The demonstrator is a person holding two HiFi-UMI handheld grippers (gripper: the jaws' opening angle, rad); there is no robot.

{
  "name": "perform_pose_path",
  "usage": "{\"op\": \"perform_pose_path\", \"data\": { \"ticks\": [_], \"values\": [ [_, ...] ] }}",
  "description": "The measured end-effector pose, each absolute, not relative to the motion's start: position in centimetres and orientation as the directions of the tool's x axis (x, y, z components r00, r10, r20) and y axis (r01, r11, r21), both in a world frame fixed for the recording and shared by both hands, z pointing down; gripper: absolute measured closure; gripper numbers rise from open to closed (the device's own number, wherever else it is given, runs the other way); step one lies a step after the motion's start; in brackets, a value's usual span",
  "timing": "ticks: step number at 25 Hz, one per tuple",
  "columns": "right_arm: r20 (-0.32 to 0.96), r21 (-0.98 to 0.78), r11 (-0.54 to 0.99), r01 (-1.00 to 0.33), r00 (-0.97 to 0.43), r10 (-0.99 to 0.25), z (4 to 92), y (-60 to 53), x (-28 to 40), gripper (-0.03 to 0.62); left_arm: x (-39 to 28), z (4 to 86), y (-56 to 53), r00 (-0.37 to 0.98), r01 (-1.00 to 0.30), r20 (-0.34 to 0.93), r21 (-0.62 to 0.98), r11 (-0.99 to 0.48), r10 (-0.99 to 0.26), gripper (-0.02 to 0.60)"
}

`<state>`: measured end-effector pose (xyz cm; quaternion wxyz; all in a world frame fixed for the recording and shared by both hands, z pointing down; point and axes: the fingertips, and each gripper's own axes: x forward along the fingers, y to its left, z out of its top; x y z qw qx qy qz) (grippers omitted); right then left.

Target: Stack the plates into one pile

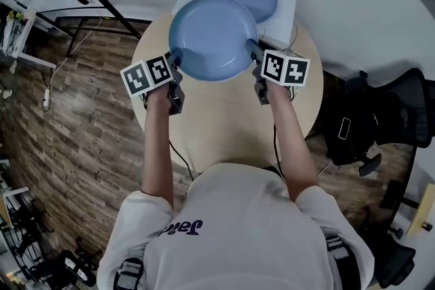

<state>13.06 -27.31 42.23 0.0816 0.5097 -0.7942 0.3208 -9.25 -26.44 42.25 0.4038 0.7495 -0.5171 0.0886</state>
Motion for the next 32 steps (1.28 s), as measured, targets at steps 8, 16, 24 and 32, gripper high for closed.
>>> {"op": "perform_pose_path", "data": {
  "ticks": [8,16,24,32],
  "values": [
    [0.398,-0.411,0.246,-0.878,-0.416,-0.817,38.4,-32.0,17.6,0.508,-4.5,39.6,-32.9,0.496,-0.836,0.508,0.500,-0.228,-0.704,0.520],
    [0.419,-0.350,0.210,-0.913,-0.353,-0.837,37.9,-38.0,20.9,0.510,-0.9,39.4,-39.7,0.554,-0.815,0.469,0.477,-0.330,-0.688,0.520],
    [0.503,-0.326,0.139,-0.935,-0.296,-0.812,40.2,-43.5,23.2,0.511,1.5,42.3,-45.7,0.548,-0.830,0.551,0.453,-0.326,-0.630,0.515],
    [0.596,-0.277,0.101,-0.956,-0.253,-0.762,43.9,-44.8,24.4,0.510,2.6,46.3,-46.8,0.532,-0.844,0.613,0.439,-0.307,-0.584,0.509]
  ]
}}
